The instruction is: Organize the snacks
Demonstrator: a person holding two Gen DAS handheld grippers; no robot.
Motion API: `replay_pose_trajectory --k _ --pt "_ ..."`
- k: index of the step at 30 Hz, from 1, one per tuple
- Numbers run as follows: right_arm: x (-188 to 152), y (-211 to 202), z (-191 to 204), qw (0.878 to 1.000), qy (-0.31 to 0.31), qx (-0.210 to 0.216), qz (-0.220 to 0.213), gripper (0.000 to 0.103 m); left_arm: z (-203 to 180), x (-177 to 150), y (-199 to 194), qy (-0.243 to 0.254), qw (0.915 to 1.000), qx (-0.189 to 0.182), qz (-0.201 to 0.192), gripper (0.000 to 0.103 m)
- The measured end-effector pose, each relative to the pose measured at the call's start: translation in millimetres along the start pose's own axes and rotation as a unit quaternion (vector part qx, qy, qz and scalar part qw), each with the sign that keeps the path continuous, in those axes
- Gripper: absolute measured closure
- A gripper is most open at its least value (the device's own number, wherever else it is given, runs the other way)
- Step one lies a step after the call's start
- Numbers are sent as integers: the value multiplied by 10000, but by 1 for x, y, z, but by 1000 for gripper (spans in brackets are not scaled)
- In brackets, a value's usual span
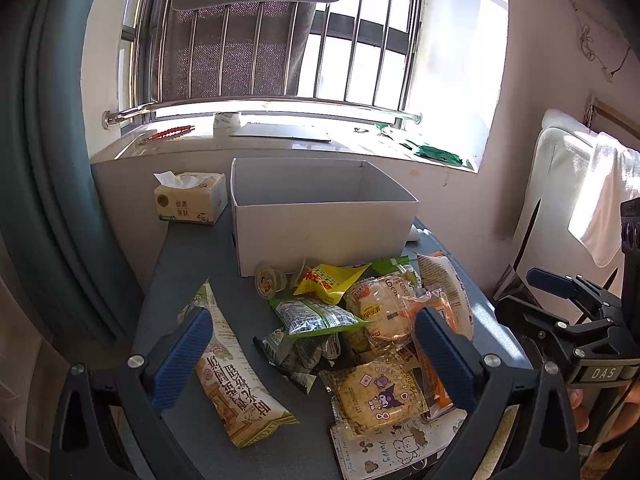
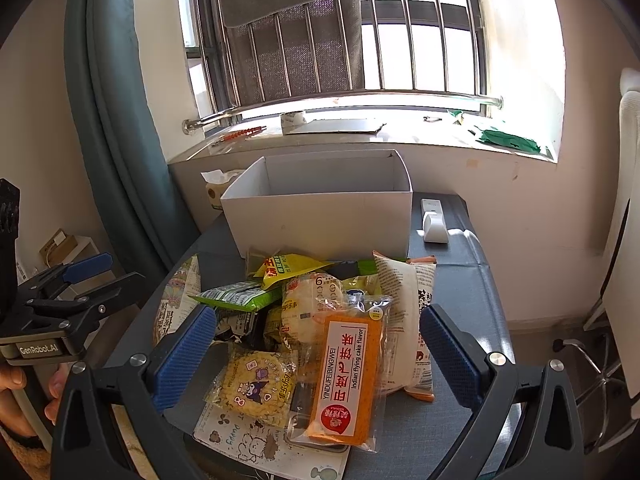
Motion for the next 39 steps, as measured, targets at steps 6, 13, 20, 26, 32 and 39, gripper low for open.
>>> replay_pose_trajectory --k 6,13,20,26,32,39 --pt "-1 -1 -2 10000 17 -7 -12 0 0 0 0 -8 10000 16 5 0" --pt "-1 -1 -3 10000 34 -13 -12 0 0 0 1 7 10000 33 19 0" --pt "-1 -1 -2 10000 34 1 -16 0 1 -1 1 -19 10000 43 33 0" --pt "-2 -2 -2 10000 21 11 -16 0 0 -1 2 -3 10000 57 34 0" --pt "-2 -2 -2 10000 40 19 -26 0 0 -1 1 8 10000 61 21 0" --pt "-2 -2 -1 10000 13 24 -30 0 1 0 0 -4 10000 78 10 0"
Point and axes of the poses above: each gripper's, at about its wrist camera, not at the fingertips, and y roughly the way its jaws point, z to its left, x to its top, the point moved 3 cm from there along y, roughly the way its jaws point, and after that the axes turned 4 degrees about -x, right-handed, at the moved point
